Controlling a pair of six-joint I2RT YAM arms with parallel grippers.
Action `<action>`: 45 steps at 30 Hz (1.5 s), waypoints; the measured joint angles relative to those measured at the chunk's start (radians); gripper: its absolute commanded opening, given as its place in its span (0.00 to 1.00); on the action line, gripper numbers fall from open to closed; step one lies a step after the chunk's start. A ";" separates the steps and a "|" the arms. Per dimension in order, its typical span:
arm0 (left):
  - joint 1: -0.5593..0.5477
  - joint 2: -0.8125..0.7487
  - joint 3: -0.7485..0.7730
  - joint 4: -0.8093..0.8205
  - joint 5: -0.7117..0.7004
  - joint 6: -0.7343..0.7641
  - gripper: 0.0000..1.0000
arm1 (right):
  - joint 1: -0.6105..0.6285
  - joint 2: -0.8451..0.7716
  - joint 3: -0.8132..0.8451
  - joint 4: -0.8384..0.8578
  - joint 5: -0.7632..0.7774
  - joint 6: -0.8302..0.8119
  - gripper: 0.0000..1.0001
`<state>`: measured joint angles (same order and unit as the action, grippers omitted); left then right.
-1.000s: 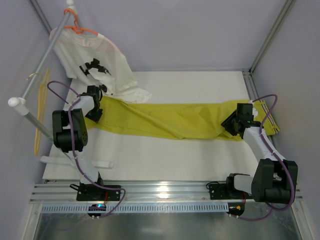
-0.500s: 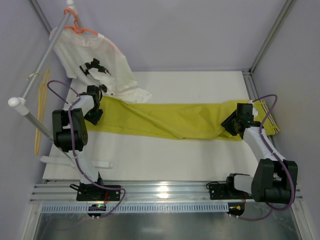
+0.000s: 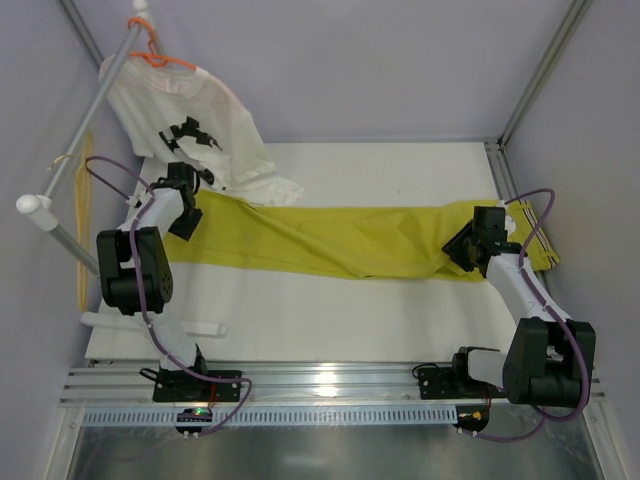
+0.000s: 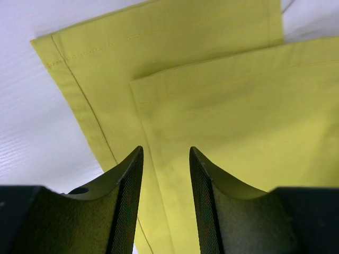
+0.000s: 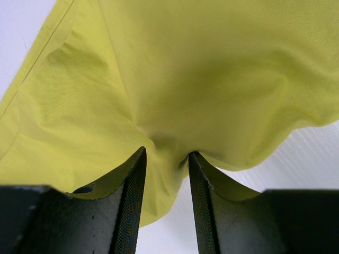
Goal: Place the trousers on the hanger
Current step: Fold the trousers
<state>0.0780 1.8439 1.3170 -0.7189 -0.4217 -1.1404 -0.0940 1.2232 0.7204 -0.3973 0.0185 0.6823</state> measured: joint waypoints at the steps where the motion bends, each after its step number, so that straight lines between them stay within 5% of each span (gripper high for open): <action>1: 0.000 -0.010 0.006 0.001 0.000 0.000 0.41 | 0.000 0.000 0.000 0.000 0.000 0.000 0.41; 45: -0.001 0.055 -0.033 0.052 0.059 -0.004 0.31 | 0.000 0.000 0.000 0.001 -0.003 -0.019 0.41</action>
<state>0.0769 1.8984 1.2839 -0.6670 -0.3626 -1.1446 -0.0940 1.2236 0.7200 -0.3962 0.0151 0.6636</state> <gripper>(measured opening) 0.306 0.409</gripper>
